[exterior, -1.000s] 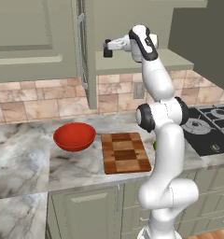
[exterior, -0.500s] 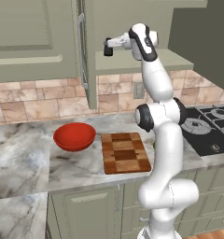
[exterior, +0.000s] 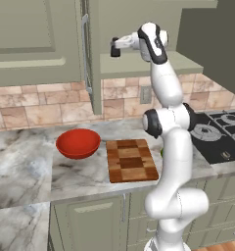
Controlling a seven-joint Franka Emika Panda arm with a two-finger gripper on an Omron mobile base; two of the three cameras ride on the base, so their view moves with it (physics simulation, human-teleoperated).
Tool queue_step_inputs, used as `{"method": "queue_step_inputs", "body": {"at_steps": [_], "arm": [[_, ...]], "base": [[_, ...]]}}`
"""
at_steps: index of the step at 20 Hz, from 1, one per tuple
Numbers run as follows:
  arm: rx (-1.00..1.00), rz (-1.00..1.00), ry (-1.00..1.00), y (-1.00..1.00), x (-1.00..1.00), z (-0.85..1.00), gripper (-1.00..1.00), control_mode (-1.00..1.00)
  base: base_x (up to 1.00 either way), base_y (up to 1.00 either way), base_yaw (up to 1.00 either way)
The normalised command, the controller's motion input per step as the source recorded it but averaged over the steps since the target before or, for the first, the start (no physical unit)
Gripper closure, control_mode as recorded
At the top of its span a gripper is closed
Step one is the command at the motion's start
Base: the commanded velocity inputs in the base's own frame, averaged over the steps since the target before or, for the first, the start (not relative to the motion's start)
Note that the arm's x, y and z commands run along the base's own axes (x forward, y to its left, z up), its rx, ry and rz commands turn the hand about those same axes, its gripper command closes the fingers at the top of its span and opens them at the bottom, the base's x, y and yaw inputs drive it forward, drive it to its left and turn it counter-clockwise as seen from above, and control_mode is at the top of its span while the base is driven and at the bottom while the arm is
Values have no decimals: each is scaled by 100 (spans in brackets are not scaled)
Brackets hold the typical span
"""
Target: Open the cabinet. Place the bowl and condiment on the counter. Then place the lime and garlic on the cutting board.
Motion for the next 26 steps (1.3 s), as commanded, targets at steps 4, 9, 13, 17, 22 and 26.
{"method": "queue_step_inputs", "body": {"at_steps": [4,9,13,17,22,26], "arm": [[0,0,-16,0,-46,17,100,-100],[0,0,-16,1,-58,14,100,-100],[-2,0,-7,4,-67,1,100,-100],[-3,0,-2,3,-75,-1,100,-100],[-4,0,0,6,-76,-4,100,-100],[-3,0,0,10,-78,-12,100,-100]], "base": [[0,0,0],[0,0,0],[0,0,0],[0,0,0],[0,0,0],[0,0,0]]}}
